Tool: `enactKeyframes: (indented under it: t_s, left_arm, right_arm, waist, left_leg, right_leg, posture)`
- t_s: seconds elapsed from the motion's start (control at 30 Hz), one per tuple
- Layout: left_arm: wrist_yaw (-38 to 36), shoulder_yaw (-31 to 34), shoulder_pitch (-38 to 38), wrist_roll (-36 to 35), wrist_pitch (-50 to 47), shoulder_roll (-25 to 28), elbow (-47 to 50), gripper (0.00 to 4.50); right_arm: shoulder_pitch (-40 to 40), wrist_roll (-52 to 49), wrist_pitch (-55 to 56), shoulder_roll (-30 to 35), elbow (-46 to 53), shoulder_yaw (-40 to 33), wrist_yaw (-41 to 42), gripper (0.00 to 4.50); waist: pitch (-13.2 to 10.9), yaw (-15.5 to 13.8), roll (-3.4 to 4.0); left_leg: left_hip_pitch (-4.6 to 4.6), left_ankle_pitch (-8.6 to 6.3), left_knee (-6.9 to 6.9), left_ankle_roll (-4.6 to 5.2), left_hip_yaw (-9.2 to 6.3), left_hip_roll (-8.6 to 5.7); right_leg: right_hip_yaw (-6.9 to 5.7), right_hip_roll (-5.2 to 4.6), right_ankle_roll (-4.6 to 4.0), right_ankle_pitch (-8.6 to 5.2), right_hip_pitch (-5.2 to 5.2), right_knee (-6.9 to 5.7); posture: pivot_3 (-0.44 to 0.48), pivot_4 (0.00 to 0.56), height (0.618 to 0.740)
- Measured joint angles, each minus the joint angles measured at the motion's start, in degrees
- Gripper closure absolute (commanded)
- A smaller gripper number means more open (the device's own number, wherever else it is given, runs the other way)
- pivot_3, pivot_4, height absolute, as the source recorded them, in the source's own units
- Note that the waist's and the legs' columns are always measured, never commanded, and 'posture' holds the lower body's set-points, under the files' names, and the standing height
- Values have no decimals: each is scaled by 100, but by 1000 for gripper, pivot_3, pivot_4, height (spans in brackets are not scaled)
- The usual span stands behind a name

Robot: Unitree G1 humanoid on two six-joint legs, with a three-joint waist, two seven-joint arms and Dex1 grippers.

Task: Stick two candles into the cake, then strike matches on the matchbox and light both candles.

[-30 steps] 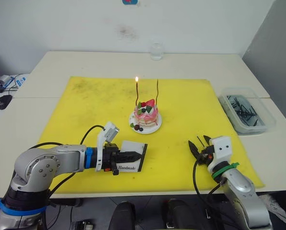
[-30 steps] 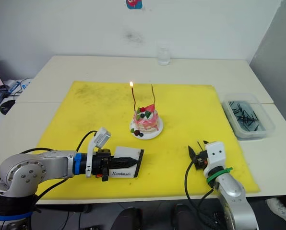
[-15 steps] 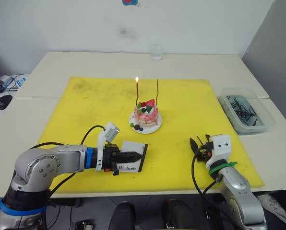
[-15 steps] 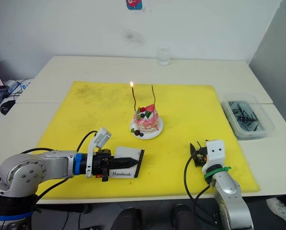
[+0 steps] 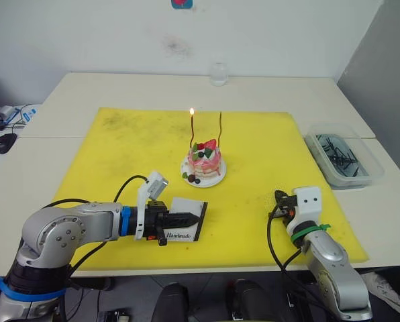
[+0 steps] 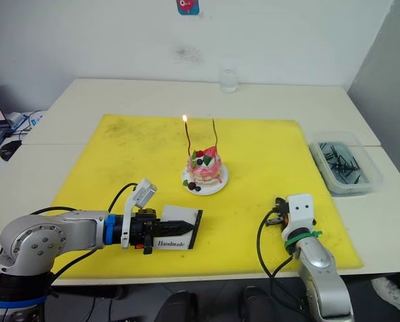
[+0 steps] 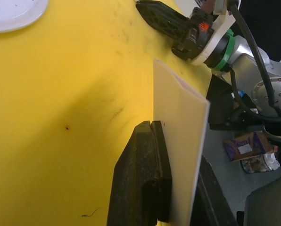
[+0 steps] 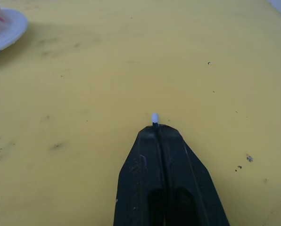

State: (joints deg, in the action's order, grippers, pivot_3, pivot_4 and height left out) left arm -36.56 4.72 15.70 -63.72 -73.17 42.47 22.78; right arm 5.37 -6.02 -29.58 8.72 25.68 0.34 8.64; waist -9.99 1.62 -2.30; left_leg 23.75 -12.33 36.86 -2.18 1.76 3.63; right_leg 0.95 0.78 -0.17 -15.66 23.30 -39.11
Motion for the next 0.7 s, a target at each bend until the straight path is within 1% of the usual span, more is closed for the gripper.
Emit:
enactKeyframes:
  t_s: [0.33,0.5,0.63,0.7]
  left_arm:
    - [-1,0,0,39,2,-7,0,4500]
    - [-1,-1,-1,68,2,-24,0,4500]
    - [10,0,0,67,0,-125,0,4500]
    - [57,12,14,66,-11,-135,-18,4500]
  right_arm:
    - [-22,-71,-30,47,13,-32,93,4484]
    - [61,-100,17,229,119,1,272,4484]
    - [85,-142,-21,548,429,122,565,4484]
    - [-15,-228,-164,889,776,169,842,4484]
  waist:
    - [0,0,0]
    - [0,-1,1]
    - [-3,0,5]
    - [-5,0,8]
  left_leg:
    - [0,0,1,0,0,-1]
    - [2,0,-4,0,-1,-1]
    - [5,0,-6,0,0,0]
    - [5,0,-5,0,0,-1]
  right_leg:
    - [0,0,1,0,-1,0]
    - [-1,0,-3,-2,1,3]
    - [-1,2,-4,-3,6,3]
    - [-1,2,-3,-3,6,2]
  posture:
    - [0,150,729]
    - [0,150,729]
    - [0,150,729]
    - [0,150,729]
